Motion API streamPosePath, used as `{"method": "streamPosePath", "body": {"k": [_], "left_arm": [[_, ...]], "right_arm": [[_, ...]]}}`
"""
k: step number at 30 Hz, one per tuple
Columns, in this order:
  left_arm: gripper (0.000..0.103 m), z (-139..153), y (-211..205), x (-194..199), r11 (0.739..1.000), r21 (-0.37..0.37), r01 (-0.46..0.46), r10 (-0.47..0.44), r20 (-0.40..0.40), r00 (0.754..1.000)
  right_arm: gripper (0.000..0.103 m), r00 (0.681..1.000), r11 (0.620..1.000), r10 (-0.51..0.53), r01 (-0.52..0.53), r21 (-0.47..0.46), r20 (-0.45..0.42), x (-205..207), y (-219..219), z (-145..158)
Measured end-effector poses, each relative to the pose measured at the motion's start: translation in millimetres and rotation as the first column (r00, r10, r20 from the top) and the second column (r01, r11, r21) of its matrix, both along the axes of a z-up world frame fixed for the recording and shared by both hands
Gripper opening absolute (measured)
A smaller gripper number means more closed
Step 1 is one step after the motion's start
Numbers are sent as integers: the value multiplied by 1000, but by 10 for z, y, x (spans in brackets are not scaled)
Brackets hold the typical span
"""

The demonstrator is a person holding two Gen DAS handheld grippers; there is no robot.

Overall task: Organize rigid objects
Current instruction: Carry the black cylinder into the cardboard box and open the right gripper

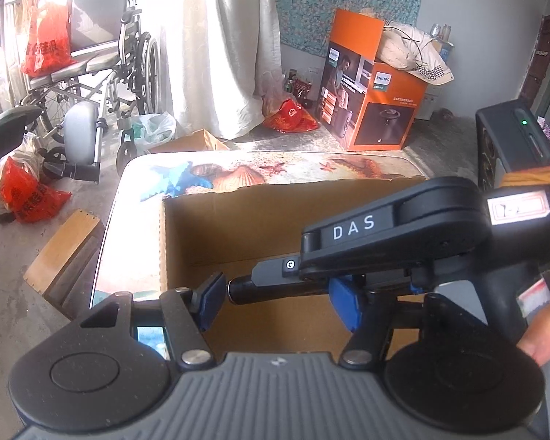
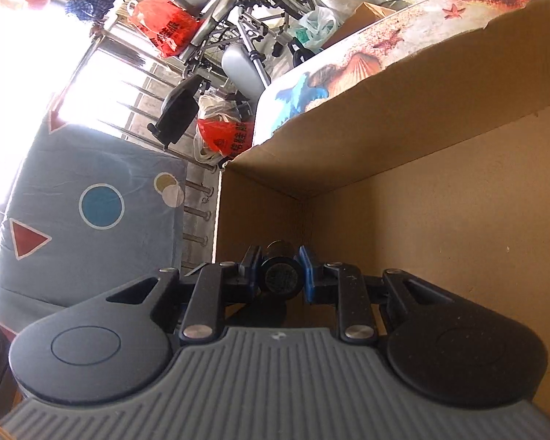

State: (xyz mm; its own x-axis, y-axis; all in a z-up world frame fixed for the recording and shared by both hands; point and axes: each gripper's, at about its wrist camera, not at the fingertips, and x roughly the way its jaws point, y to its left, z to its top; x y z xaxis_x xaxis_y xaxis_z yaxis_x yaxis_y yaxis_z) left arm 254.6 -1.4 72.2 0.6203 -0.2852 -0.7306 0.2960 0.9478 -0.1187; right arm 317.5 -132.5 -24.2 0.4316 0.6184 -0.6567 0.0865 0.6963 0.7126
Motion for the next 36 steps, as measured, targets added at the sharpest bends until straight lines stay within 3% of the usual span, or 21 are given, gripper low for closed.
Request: {"method": "streamPosePath", "body": {"k": [9, 15, 21, 26, 32, 36], "left_arm": [[66, -16, 306, 39, 998, -26, -58, 58, -7, 998], [71, 93, 493, -70, 996, -69, -65, 67, 32, 997], [72, 152, 651, -192, 990, -114, -81, 86, 45, 995], [72, 155, 786, -281, 986, -127, -105, 113, 54, 992], [72, 205, 829, -466, 985, -139, -107, 118, 76, 990], [73, 263, 773, -734, 986, -151, -73, 89, 101, 991]], "right_arm": [[22, 986, 999, 29, -36, -36, -161, 452, 370, -361], [23, 968, 982, 139, -162, -95, -211, 518, 598, -350], [25, 953, 968, 148, -195, -158, -265, 758, 843, -491], [51, 969, 972, 108, -149, -180, -220, 931, 881, -497], [53, 987, 983, 92, -112, -145, -135, 821, 758, -246], [53, 995, 986, 88, -94, -136, -54, 445, 478, 128]]}}
